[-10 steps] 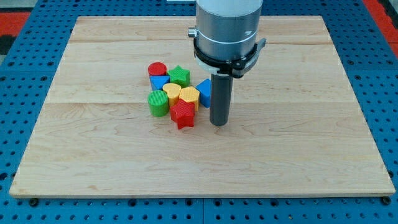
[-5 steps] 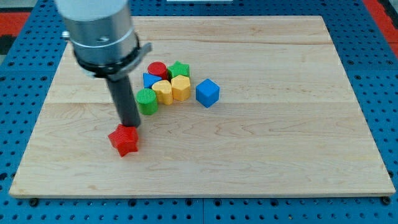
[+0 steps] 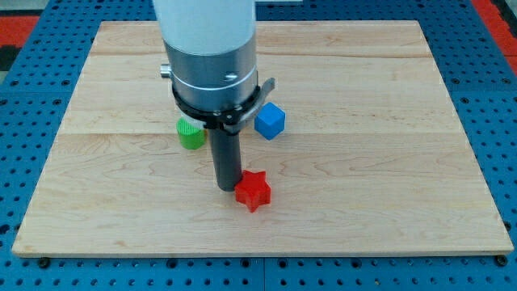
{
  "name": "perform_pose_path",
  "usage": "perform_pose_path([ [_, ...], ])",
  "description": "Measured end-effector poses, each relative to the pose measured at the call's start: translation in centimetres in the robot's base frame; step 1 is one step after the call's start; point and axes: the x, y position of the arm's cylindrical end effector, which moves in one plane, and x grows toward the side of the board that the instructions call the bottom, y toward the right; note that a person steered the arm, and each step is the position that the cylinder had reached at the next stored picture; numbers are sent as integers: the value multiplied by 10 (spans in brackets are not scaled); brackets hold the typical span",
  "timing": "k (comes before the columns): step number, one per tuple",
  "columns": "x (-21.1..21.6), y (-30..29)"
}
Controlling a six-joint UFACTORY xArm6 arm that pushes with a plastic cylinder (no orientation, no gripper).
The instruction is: Place the red star towards the bottom right of the board
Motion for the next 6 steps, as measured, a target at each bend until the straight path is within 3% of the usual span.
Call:
perform_pose_path([
  [3, 45, 86],
  [4, 37, 137],
  [5, 30, 98],
  [6, -1, 110],
])
